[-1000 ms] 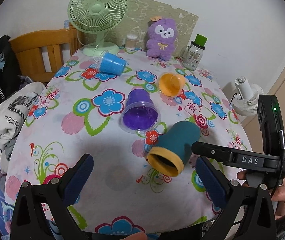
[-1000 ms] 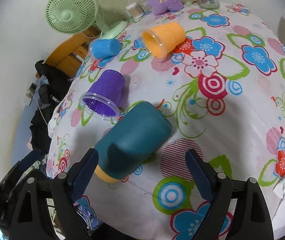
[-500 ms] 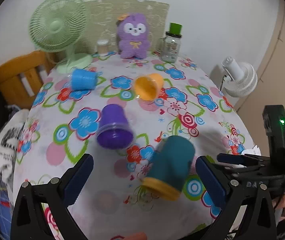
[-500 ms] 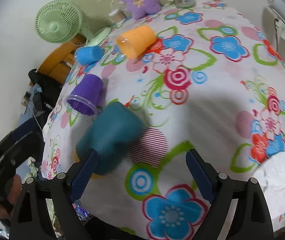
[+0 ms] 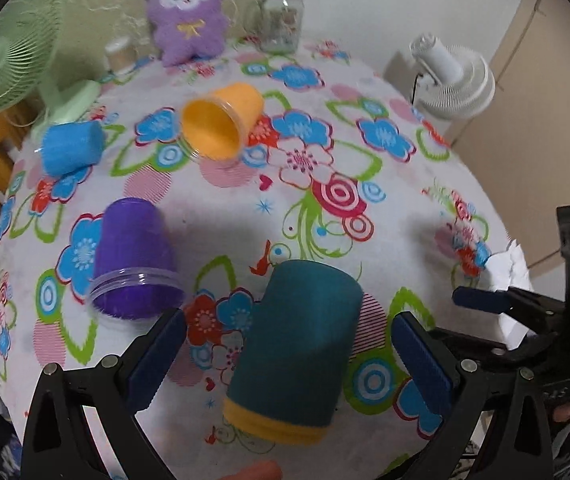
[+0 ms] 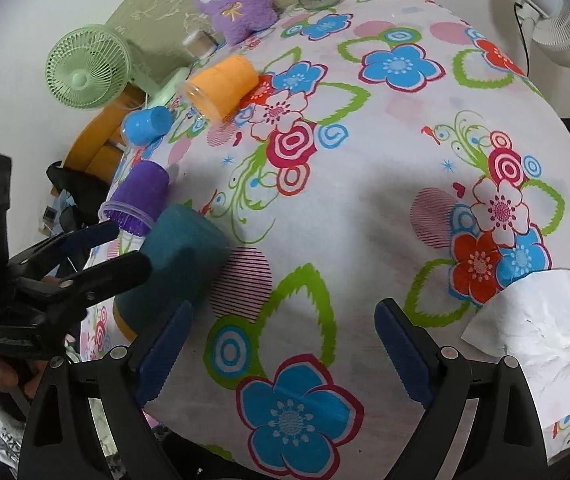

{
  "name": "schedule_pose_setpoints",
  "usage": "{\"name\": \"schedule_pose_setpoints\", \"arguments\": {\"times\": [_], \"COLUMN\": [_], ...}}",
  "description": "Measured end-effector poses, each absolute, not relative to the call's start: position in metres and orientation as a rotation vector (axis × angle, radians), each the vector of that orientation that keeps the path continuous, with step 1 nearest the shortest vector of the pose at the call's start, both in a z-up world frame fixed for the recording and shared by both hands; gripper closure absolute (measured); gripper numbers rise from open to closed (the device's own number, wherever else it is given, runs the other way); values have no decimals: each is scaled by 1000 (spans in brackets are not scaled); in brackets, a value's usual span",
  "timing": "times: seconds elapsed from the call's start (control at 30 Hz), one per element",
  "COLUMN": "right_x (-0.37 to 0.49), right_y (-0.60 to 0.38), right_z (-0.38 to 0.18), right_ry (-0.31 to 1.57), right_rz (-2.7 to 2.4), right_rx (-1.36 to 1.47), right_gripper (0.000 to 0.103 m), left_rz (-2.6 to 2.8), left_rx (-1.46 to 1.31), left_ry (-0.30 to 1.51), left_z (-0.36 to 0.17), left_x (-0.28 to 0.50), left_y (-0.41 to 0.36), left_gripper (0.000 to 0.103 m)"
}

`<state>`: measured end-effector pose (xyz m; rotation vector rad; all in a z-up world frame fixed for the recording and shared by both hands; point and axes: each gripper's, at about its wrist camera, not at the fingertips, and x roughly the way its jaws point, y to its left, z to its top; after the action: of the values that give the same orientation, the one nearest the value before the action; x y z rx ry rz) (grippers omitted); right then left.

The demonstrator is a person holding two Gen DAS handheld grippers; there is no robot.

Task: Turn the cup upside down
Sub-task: 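Grasp the teal cup with the left gripper while the right gripper releases it, then rotate the teal cup with the left gripper so its base faces up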

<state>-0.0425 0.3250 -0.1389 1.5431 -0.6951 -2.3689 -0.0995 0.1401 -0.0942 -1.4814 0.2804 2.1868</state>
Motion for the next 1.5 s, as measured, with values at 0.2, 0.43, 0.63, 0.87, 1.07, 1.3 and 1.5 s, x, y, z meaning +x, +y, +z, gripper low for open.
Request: {"name": "schedule_pose_setpoints", "arguments": {"times": [0.2, 0.43, 0.63, 0.87, 1.07, 1.3, 1.5], "right_x": [-42, -40, -38, -38, -38, -38, -36], "right_y": [327, 334, 344, 344, 343, 340, 336], "right_z": [-143, -141, -139, -138, -135, -132, -127], "right_ry": [-716, -723, -761, -770, -764, -756, -739], "right_rz": [-2357, -2376, -2387, -2382, -2378, -2377, -2378], "right_rx": [1545, 1540, 1528, 1522, 1515, 1506, 1494], "right_gripper": [9, 9, 9, 9, 9, 9, 9], "left_rz": [2087, 2015, 1994, 2004, 2047, 2107, 2171], "left_rx": [-1563, -1644, -1685, -1684, -1650, -1583, -1528], "left_ry": [384, 436, 437, 426, 390, 335, 301], "left_z": [-115, -139, -149, -147, -135, -111, -94], "left_x": [-107, -118, -123, -121, -116, -108, -106], "left_y": [156, 171, 174, 169, 161, 148, 150], "left_gripper": [0, 0, 21, 31, 31, 32, 33]}}
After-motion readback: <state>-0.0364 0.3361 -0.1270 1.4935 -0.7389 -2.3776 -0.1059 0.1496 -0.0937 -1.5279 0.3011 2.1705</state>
